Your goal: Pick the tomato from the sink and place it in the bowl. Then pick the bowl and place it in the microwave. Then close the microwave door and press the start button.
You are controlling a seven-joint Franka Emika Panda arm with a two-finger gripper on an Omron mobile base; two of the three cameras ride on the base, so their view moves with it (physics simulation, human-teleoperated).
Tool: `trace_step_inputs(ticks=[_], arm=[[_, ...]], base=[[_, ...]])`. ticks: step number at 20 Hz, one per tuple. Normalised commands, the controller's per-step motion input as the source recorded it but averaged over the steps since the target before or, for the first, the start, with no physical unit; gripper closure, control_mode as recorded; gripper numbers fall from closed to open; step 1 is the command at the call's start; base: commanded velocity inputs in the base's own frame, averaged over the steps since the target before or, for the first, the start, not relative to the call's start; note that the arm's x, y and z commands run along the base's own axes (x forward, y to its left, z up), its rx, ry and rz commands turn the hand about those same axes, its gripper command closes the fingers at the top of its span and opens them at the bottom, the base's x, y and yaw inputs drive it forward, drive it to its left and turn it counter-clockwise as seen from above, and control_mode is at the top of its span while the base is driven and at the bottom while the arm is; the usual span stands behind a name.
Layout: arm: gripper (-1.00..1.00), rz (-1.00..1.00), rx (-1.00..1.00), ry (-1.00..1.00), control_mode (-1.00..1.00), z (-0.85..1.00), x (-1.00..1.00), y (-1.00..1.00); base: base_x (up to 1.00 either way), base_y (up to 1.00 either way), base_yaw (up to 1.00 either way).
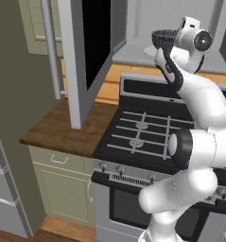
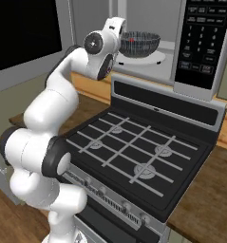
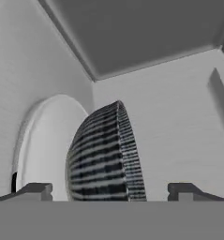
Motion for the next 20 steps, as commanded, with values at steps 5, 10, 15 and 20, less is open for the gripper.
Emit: trace_step_inputs(ticks=[5,10,15,20], arm=[[-1.0,0.0,0.0,-0.14,-1.0,0.36,-1.0,0.27],[-1.0,0.0,0.0,0.0,-1.0,0.53,-1.0,0.13],[-1.0,0.0,-0.02,0.03,-1.0,0.5,-1.0,0.04],[-1.0,0.01,-0.09,0.06,-1.0,0.01,-1.0,0.11]], base=[[0.0,0.0,0.0],[0.0,0.0,0.0],[0.0,0.0,0.0],[0.0,0.0,0.0]])
